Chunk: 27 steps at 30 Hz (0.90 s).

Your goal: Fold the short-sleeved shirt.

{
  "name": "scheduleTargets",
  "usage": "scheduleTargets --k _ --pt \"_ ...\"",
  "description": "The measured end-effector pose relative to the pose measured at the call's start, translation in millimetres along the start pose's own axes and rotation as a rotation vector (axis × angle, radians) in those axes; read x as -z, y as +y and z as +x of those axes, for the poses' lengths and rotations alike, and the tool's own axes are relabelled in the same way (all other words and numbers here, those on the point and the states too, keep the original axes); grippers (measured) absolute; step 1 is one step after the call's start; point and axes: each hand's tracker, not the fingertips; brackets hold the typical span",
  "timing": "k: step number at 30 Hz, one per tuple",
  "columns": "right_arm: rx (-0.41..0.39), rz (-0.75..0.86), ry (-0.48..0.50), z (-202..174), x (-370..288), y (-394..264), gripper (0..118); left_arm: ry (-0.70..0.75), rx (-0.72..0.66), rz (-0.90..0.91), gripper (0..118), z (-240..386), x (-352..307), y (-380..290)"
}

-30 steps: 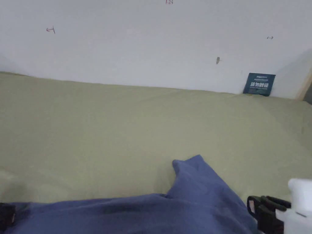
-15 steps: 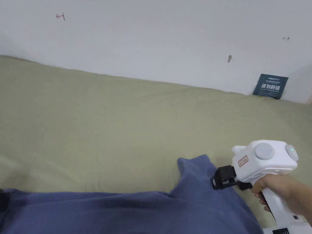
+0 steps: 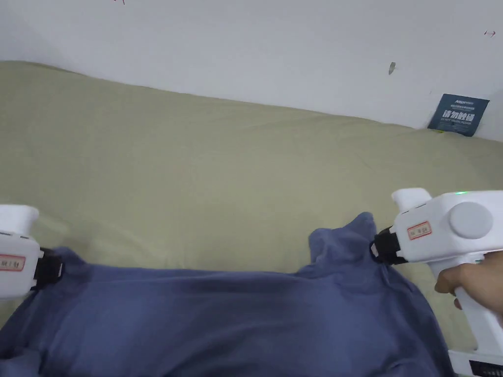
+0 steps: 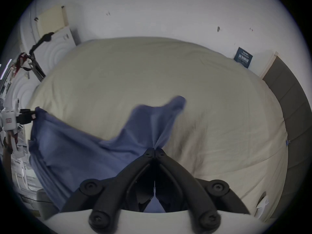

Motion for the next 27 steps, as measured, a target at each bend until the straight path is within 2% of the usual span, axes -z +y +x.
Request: scheduleTargets --k 7,14,16,22,27 --pt "-0.018 0.101 0.014 -28 -110 -29 0 -0.079 0.058 0.065 0 -6 -82 -5" --pt "0.075 0.132 0.083 -8 -172 -89 0 -0.115 0.071 0.094 0 -24 -145 -51" --pt "0.076 0.128 0.074 -10 -184 -114 0 -0.145 0.067 0.087 0 -31 -154 -69" --pt "0.175 0.068 0.063 -3 -194 -189 0 -0.173 0.099 0.035 0 -39 -167 -123" --pt "0.233 0.022 0.074 -4 -177 -241 0 -0.172 0.096 -0.02 0 -31 -154 -167"
